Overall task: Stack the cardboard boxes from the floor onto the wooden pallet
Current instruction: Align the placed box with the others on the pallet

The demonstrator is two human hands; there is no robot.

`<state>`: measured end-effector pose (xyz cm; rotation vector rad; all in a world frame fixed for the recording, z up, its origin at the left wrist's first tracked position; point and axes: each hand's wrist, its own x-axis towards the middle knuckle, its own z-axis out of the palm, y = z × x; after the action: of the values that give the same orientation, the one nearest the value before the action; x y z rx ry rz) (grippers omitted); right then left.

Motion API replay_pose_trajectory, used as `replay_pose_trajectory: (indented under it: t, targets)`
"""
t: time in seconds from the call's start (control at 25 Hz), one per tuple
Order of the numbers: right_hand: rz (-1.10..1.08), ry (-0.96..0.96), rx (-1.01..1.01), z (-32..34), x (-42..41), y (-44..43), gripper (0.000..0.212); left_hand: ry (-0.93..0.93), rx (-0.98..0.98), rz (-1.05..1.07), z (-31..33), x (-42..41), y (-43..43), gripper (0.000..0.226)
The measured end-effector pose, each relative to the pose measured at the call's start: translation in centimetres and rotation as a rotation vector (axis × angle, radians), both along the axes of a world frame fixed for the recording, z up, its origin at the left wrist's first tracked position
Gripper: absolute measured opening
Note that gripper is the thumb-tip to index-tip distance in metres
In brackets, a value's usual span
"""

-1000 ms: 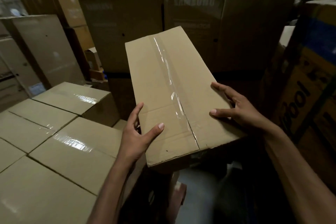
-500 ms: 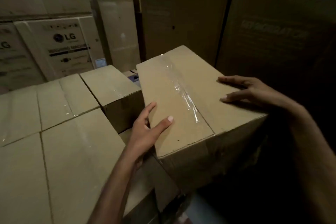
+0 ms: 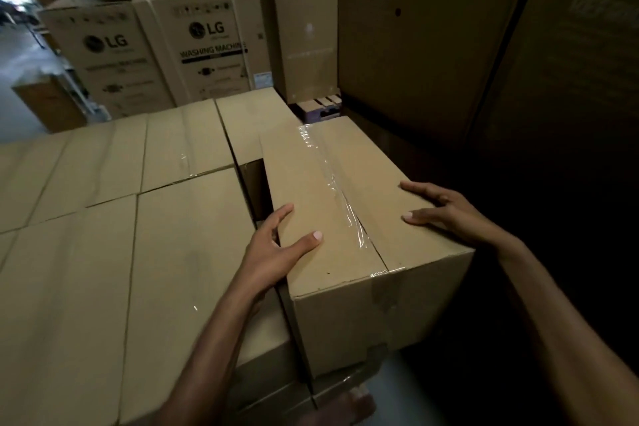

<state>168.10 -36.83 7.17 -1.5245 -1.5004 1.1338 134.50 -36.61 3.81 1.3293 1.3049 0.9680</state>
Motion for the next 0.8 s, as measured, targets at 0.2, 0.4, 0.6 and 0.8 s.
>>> replay_pose_trajectory:
  t: [0.2, 0.4, 0.6, 0.8]
  targets:
    - [0.047, 0.017, -0.041, -3.7, -1.0, 0.8, 0.068, 0.030, -0.070, 0.086, -2.3, -0.4, -1.5, 0.099]
    - [0.106, 0.074, -0.077, -6.4, -1.2, 3.4, 0.069, 0.043, -0.109, 0.177, -3.3, 0.4, -1.5, 0.083]
    - [0.144, 0.108, -0.087, -8.9, -1.7, 5.7, 0.073, 0.124, -0.100, 0.290, -5.6, 0.6, -0.4, 0.078]
    - [0.138, 0.123, -0.055, -11.3, -1.7, 6.3, 0.073, 0.341, -0.072, 0.364, -6.7, 0.5, 0.3, 0.072]
